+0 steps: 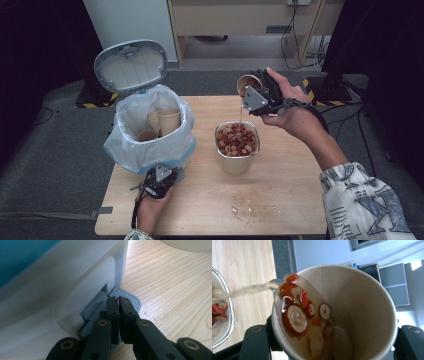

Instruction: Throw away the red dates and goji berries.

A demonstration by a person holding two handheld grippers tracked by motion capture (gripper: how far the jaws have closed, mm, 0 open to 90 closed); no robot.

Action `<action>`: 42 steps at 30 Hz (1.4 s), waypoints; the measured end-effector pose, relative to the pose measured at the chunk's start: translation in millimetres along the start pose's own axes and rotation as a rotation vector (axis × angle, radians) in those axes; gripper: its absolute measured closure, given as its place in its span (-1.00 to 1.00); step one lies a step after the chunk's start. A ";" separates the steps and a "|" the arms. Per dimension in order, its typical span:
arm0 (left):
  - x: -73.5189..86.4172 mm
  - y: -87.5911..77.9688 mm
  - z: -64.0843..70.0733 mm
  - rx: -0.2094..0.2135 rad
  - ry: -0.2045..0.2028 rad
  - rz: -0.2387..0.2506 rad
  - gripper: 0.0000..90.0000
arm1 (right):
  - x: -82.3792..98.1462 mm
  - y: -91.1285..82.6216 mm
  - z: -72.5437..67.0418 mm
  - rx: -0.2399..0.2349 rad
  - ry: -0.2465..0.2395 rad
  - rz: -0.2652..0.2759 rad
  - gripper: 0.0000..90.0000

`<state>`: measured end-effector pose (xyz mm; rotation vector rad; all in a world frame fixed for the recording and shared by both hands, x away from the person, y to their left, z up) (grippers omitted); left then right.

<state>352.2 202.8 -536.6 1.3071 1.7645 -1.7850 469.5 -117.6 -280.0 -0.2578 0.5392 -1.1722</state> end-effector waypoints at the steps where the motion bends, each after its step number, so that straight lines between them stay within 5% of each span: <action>1: 0.0 0.0 0.0 0.000 0.000 0.000 0.91 | -0.1 0.1 -0.3 0.002 -0.007 -0.004 -0.32; 9: 0.0 0.0 -0.1 0.001 0.000 0.000 0.91 | -3.2 0.7 -3.3 0.020 -0.117 -0.065 -0.32; 37: 0.0 0.0 0.1 -0.001 0.000 0.000 0.91 | -0.2 -3.2 -4.4 0.031 -0.144 -0.079 -0.32; 42: 0.0 0.0 0.2 -0.001 0.000 0.000 0.91 | -1.6 -3.8 -6.1 0.045 -0.214 -0.108 -0.32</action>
Point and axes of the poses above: each handheld gripper's, and its own axes: y roughly forward along the jaws, x roughly out of its underside, z roughly to its right, the point moved 2 cm from there along y, roughly forward along the jaws, and after that the axes turned 9 degrees about -x, right-handed, at the moved point
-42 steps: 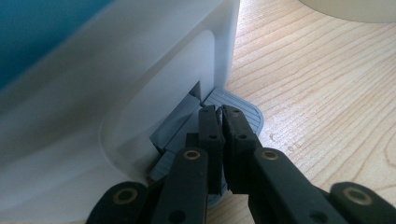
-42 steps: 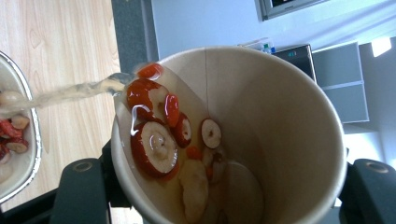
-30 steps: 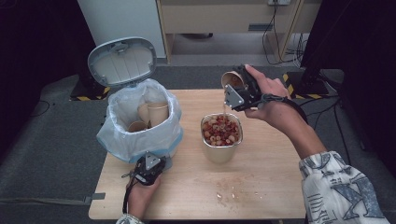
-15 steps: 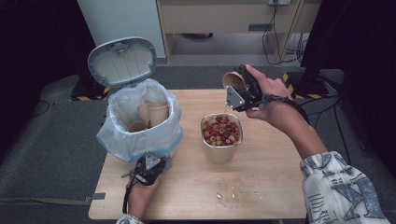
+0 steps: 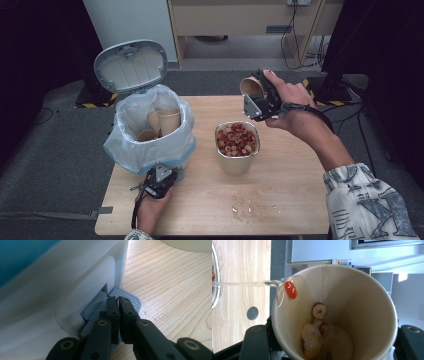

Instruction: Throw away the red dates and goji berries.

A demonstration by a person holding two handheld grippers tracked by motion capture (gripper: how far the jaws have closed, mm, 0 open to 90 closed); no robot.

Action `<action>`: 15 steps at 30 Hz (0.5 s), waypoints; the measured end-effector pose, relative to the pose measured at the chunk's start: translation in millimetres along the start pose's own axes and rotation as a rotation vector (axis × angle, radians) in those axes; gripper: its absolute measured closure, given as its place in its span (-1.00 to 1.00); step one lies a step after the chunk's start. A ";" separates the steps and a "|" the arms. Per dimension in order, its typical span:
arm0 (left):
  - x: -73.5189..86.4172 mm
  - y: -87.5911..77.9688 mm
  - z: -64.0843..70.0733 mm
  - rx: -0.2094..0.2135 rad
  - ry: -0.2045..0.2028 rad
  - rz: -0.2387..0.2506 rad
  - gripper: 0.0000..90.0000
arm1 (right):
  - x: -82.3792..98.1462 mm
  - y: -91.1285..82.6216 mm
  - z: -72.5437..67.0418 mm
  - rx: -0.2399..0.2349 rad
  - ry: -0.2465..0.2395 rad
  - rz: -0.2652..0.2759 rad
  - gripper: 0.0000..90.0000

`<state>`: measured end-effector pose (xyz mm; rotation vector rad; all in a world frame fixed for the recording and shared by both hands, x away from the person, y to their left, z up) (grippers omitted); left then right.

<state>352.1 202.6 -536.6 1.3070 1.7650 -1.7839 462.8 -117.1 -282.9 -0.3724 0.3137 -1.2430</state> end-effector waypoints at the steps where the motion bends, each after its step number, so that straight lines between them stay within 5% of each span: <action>1: 0.0 0.0 -0.1 0.000 0.000 0.000 0.91 | -0.3 0.1 -1.2 0.003 -0.015 -0.012 -0.32; 8: 0.0 0.0 -0.1 0.000 0.000 0.000 0.91 | -3.4 -0.9 -3.8 0.025 -0.105 -0.055 -0.32; 15: 0.0 0.0 0.1 0.000 0.000 0.000 0.91 | -5.7 -2.1 -4.0 0.036 -0.138 -0.066 -0.31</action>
Point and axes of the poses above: each handheld gripper's, and its own axes: y roughly forward along the jaws, x roughly out of its underside, z roughly to its right, the point moved 2 cm from there along y, roughly forward along the jaws, and after that the axes turned 9 degrees about -x, right-handed, at the moved point
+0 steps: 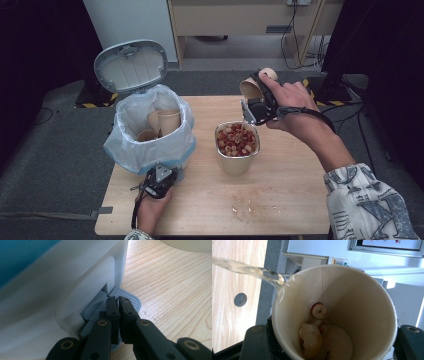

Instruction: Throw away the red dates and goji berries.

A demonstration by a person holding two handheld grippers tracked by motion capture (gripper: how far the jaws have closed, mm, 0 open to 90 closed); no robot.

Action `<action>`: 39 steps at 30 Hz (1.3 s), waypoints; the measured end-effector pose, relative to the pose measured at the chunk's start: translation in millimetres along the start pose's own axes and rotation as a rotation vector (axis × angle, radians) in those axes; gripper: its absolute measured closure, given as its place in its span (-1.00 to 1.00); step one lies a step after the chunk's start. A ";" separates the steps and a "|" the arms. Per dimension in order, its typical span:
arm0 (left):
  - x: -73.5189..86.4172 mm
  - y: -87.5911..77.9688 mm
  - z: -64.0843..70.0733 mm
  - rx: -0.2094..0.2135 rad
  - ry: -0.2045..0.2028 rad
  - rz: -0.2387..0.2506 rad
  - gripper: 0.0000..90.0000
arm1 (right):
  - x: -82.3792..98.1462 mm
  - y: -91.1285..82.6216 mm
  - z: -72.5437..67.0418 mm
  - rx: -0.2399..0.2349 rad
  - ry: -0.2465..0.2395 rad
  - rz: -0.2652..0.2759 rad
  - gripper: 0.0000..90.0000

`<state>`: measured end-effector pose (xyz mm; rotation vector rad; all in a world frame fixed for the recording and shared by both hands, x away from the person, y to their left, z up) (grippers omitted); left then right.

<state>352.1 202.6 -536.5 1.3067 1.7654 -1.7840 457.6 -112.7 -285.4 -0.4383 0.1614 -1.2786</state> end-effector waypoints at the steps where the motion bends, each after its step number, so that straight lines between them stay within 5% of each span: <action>1: 0.0 0.0 -0.1 0.001 -0.001 0.000 0.91 | -0.5 0.0 -0.4 0.001 -0.005 -0.002 -0.31; 21: 0.0 0.0 0.0 0.000 -0.001 0.000 0.91 | 1.0 -3.3 2.3 0.020 -0.037 -0.020 -0.31; 24: 0.0 0.0 -0.1 0.001 -0.001 0.000 0.91 | 0.8 -4.3 3.3 0.027 -0.065 -0.033 -0.31; 29: 0.0 0.0 -0.1 0.001 -0.002 0.000 0.91 | -4.2 -2.7 0.3 0.049 -0.182 -0.073 -0.31; 39: 0.0 0.0 -0.1 0.001 -0.001 0.000 0.91 | -5.4 -1.9 0.6 0.053 -0.193 -0.076 -0.31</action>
Point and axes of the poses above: each handheld gripper's, and its own axes: y roughly forward along the jaws, x roughly out of its underside, z roughly to its right, the point moved 2 cm from there along y, roughly forward along the jaws, and after that the axes turned 9 degrees about -x, right-handed, at the moved point
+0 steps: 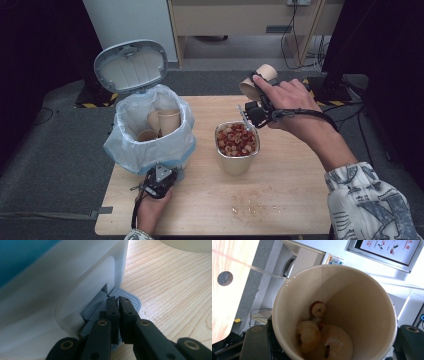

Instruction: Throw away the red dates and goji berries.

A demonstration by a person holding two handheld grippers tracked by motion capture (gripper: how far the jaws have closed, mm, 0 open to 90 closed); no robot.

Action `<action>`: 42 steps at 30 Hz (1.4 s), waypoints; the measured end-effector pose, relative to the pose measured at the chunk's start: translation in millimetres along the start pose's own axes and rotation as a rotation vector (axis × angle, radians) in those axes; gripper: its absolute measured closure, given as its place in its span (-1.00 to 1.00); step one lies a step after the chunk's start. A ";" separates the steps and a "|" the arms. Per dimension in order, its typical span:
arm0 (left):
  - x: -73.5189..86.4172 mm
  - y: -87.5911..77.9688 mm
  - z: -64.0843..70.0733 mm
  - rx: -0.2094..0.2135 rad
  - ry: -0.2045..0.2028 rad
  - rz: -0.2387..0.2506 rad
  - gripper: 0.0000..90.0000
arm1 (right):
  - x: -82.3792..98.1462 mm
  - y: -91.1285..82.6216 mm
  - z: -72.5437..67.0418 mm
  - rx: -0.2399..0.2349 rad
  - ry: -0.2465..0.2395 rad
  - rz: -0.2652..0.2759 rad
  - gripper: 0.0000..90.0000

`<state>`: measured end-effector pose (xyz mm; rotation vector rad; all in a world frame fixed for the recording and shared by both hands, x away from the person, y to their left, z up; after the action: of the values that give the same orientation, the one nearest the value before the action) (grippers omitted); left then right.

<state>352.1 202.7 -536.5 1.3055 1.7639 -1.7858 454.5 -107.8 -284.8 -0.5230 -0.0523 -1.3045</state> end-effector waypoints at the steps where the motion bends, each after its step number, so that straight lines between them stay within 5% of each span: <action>1: 0.0 0.0 0.0 0.000 0.000 0.000 0.91 | 0.1 0.1 0.0 -0.001 -0.001 0.000 -0.31; 42: 0.0 0.0 0.2 -0.001 0.002 0.000 0.91 | 0.3 -2.5 2.3 0.022 -0.045 -0.023 -0.31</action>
<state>352.0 202.5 -536.5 1.3075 1.7657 -1.7834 452.9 -107.5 -281.9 -0.5345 -0.1106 -1.3129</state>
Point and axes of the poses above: each handheld gripper's, and its own axes: y roughly forward along the jaws, x roughly out of its underside, z roughly to its right, the point moved 2 cm from there along y, roughly forward along the jaws, and after that the axes turned 9 degrees about -x, right-handed, at the moved point
